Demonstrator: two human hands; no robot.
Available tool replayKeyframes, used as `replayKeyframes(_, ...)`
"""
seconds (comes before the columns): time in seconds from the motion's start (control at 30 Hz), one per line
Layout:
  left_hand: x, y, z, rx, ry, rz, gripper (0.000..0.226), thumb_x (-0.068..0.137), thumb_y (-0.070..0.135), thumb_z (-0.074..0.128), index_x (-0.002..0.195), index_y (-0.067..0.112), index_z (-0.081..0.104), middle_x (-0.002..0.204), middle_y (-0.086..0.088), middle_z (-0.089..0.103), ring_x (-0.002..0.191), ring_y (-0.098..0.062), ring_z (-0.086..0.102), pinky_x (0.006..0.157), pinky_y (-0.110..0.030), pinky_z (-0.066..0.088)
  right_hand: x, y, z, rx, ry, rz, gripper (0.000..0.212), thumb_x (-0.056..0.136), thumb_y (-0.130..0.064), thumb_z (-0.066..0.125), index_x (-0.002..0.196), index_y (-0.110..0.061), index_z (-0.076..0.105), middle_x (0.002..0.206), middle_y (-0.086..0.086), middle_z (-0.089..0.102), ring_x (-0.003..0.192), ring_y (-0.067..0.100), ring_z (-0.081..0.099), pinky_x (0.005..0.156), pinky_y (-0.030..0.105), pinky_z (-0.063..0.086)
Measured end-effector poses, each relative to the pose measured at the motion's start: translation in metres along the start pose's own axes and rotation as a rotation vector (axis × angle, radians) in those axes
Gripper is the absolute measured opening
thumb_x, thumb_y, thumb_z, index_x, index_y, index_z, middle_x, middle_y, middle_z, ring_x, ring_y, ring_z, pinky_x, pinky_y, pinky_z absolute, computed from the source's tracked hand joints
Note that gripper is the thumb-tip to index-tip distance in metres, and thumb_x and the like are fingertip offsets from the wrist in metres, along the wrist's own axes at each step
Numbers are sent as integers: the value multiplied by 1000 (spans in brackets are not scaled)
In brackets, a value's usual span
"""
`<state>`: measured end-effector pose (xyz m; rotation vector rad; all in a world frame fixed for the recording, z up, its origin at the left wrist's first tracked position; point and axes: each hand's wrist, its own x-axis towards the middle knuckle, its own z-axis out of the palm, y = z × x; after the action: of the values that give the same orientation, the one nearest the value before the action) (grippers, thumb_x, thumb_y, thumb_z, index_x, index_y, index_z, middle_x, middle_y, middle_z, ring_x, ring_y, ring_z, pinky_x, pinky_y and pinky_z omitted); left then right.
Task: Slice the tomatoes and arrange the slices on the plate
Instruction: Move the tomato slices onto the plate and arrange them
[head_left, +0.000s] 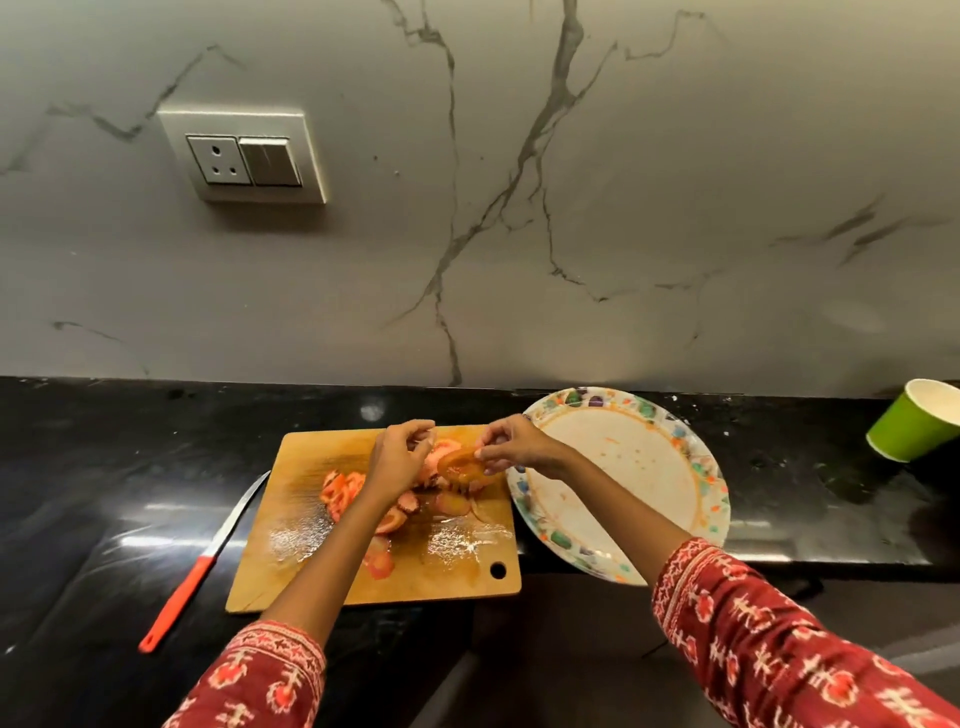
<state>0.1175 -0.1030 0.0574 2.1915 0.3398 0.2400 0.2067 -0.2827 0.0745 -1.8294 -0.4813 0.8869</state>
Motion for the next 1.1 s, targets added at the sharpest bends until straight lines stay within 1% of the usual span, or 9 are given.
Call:
replayKeyframes(0.1, -8, -4, -6, 13, -90, 9, 27, 90, 14, 57, 117, 10, 62, 112, -4, 64, 102, -13, 57, 83, -22, 48, 5, -2, 10, -39, -82, -56, 12, 86, -4, 64, 96, 1, 61, 93, 12, 62, 82, 18, 66, 64, 19, 57)
replayKeyframes(0.23, -10, -5, -12, 24, -248, 35, 22, 88, 8, 58, 109, 10, 67, 106, -3, 67, 95, -9, 59, 79, -17, 49, 11, -5, 14, -156, -81, -128, 17, 85, -6, 65, 100, 3, 63, 96, 13, 63, 86, 19, 65, 73, 24, 56)
replayKeyframes(0.37, -10, -10, -16, 33, -304, -6, 22, 86, 7, 60, 106, 13, 67, 102, -4, 68, 87, -14, 66, 73, -28, 57, 11, -8, 15, -136, -62, -177, 15, 85, -3, 65, 98, 3, 65, 89, 6, 63, 84, 16, 65, 70, 21, 56)
replayKeyframes(0.57, -11, -14, -20, -26, -77, -79, 26, 85, 6, 62, 111, 8, 64, 102, -4, 65, 92, -14, 61, 69, -14, 50, 6, -12, 11, -193, -150, -171, 18, 82, 1, 65, 99, 9, 66, 82, 3, 64, 78, 12, 64, 70, 16, 53)
replayKeyframes(0.67, -12, -15, -23, -64, 31, -104, 25, 85, 2, 61, 109, 8, 64, 90, -4, 65, 77, -14, 64, 64, -18, 54, 3, -12, 6, -182, -166, -154, 19, 83, 0, 65, 100, 10, 66, 82, 4, 65, 75, 10, 66, 70, 17, 53)
replayKeyframes(0.83, -13, -13, -25, -80, 146, -114, 32, 83, -2, 62, 114, 5, 61, 74, 6, 59, 60, 2, 61, 55, -7, 49, -2, -15, 0, -150, -200, -131, 9, 83, 1, 65, 92, 0, 67, 76, -5, 69, 72, 6, 68, 67, 16, 53)
replayKeyframes(0.9, -13, -16, -26, -138, 163, -135, 32, 82, -2, 63, 114, 6, 61, 73, 6, 61, 57, 7, 61, 55, -7, 49, -2, -16, -2, -147, -206, -119, 7, 84, 0, 64, 88, -5, 67, 78, -2, 69, 73, 7, 69, 68, 17, 55)
replayKeyframes(1.03, -11, -23, -28, -124, 84, -146, 20, 83, 1, 65, 99, 13, 66, 79, -3, 67, 65, -6, 66, 61, -14, 54, -2, -17, 0, -151, -199, -104, 7, 85, 0, 63, 90, -4, 66, 84, 5, 66, 74, 8, 69, 69, 19, 56)
replayKeyframes(1.1, -9, -26, -28, -87, 68, -175, 16, 81, 1, 66, 95, 8, 68, 85, -9, 68, 65, -10, 65, 59, -13, 54, 0, -16, 4, -145, -216, -90, 7, 85, 0, 63, 87, -6, 66, 85, 6, 66, 75, 10, 69, 68, 19, 56)
